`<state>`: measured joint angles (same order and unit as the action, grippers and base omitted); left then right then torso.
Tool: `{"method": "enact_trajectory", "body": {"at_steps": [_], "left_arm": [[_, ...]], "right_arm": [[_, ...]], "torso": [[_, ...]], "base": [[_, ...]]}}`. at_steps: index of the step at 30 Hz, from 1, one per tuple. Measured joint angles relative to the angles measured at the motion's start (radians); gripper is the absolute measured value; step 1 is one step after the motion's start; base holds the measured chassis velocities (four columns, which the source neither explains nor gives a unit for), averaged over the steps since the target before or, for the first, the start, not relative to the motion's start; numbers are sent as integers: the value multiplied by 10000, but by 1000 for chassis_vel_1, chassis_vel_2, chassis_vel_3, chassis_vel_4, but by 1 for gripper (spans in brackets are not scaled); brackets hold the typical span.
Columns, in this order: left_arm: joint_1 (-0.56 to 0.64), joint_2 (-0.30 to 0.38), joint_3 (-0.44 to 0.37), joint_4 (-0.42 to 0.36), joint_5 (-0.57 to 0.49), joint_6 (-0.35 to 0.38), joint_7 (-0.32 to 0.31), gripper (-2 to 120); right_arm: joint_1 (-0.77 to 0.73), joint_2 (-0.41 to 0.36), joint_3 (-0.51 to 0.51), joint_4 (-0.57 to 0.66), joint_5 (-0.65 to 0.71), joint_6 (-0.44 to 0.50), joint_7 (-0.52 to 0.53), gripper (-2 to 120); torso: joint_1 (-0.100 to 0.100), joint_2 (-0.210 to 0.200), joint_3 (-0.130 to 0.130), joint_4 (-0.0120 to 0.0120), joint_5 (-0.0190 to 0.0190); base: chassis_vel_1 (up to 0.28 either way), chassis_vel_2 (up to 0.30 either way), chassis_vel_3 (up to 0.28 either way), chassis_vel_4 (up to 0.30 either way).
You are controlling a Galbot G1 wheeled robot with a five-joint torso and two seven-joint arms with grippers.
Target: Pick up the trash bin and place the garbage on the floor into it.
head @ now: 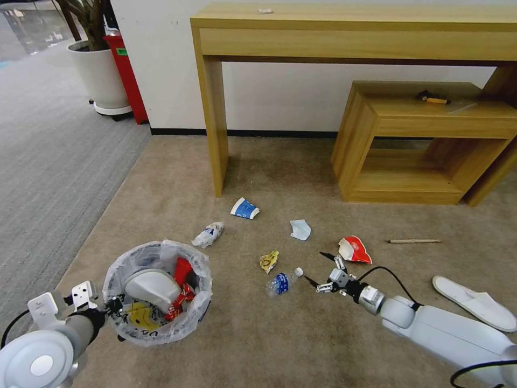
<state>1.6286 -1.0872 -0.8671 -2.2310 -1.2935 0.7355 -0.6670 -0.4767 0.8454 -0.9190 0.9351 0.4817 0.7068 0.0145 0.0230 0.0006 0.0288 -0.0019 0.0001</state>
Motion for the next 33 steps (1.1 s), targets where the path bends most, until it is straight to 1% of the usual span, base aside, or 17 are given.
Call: {"method": "enact_trajectory", "body": {"at_steps": [5, 14, 26, 33], "left_arm": [[-19, -38, 19, 27, 13, 0, 0, 0], [-104, -133, 96, 71, 38, 0, 23, 0], [-265, -193, 243, 36, 94, 0, 159, 0], [-314, -141, 284, 81, 108, -1, 300, 0]], "right_arm": [[5, 510, -91, -718, 3, 137, -195, 100], [140, 944, -555, -1574, 90, 300, -667, 99], [200, 1520, -794, -2538, 146, 482, -1183, 99], [186, 1849, -769, -2733, 133, 328, -1079, 96]], "torso": [[0, 0, 0, 0, 0], [0, 1, 0, 0, 0], [-1, 0, 0, 0, 2], [-1, 1, 0, -1, 1]], "base": [[0, 0, 0, 0], [0, 0, 0, 0], [0, 0, 0, 0], [0, 0, 0, 0]]}}
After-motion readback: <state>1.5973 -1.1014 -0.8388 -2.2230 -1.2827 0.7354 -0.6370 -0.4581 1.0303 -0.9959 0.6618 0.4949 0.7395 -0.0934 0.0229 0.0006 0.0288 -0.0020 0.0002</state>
